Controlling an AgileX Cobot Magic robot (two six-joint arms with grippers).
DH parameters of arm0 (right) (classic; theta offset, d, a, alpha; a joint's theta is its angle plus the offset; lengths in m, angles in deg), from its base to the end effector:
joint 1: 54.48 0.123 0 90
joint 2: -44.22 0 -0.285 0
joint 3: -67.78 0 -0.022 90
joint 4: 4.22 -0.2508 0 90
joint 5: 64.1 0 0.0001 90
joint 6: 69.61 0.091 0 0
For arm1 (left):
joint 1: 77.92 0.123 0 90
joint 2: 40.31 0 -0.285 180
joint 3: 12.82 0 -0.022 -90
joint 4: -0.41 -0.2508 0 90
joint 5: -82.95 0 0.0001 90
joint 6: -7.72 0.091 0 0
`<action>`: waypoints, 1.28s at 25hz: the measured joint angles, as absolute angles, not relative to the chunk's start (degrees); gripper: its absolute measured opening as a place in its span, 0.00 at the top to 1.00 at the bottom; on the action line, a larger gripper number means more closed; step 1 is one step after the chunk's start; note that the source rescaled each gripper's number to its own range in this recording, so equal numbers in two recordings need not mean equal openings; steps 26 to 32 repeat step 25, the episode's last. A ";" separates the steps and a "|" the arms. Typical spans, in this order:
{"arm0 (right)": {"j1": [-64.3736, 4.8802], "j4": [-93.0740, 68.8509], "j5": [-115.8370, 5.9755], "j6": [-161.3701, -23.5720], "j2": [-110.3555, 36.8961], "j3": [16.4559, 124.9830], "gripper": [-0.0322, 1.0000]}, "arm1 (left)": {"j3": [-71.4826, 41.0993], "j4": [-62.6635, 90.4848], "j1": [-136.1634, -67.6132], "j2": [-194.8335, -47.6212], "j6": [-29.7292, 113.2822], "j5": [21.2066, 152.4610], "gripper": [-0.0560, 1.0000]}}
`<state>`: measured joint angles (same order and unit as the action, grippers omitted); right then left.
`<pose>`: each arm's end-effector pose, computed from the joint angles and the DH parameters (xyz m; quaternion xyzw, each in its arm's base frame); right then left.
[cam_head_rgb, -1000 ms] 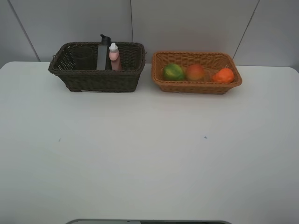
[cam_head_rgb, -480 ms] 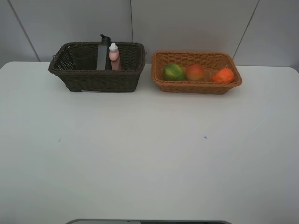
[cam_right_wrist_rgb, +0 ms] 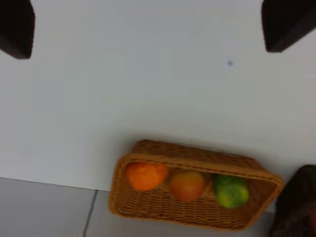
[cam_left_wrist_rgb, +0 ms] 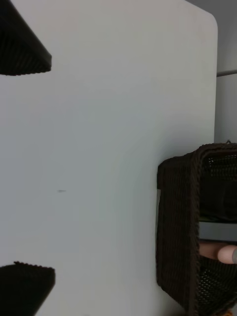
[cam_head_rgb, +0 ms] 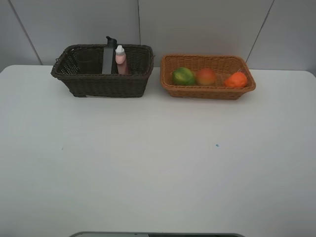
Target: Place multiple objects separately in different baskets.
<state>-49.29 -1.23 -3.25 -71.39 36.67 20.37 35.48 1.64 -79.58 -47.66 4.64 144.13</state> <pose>-0.0076 -0.0049 0.2828 -0.0501 0.8454 -0.0102 0.5317 -0.0069 -0.0015 0.2780 -0.0100 0.8518 -0.0324 0.5228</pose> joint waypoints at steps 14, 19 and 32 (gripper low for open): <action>-56.85 -1.23 -3.25 -71.39 36.67 20.37 0.01 | 35.48 1.64 -79.58 -47.66 4.64 144.13 0.02; -56.85 -1.23 -3.25 -71.39 36.67 20.37 0.01 | 35.48 1.64 -79.58 -47.66 4.65 144.13 0.02; -56.85 -1.23 -3.25 -71.39 36.67 20.37 0.01 | 35.48 1.64 -79.58 -47.66 4.65 144.13 0.02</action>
